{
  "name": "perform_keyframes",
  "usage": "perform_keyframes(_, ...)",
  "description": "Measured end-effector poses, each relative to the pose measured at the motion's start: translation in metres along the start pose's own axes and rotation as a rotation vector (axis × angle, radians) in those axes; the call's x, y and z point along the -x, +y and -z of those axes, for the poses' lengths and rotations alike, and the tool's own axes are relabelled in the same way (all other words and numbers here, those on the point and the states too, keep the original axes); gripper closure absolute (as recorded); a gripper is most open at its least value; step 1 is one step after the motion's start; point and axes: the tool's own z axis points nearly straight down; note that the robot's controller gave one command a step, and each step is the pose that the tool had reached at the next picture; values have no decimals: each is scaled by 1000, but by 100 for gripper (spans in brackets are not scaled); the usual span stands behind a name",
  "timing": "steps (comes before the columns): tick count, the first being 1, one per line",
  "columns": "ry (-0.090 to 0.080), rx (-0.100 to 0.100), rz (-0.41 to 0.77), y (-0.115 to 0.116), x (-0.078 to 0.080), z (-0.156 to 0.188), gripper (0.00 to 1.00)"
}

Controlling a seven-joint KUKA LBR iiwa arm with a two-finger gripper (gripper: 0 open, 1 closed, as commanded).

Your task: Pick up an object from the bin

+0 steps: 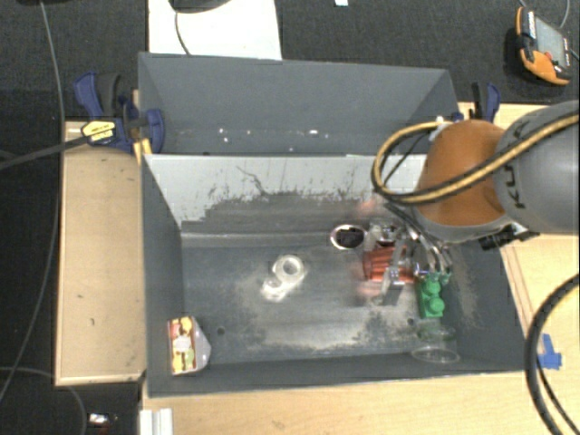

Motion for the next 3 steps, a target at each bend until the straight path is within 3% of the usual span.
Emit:
perform_keyframes(1,-9,1,103,-7,17,-11,0)
perform_keyframes(2,-4,1,-34,-33,-6,-17,100)
perform_keyframes(3,-4,1,-34,-33,-6,-17,100)
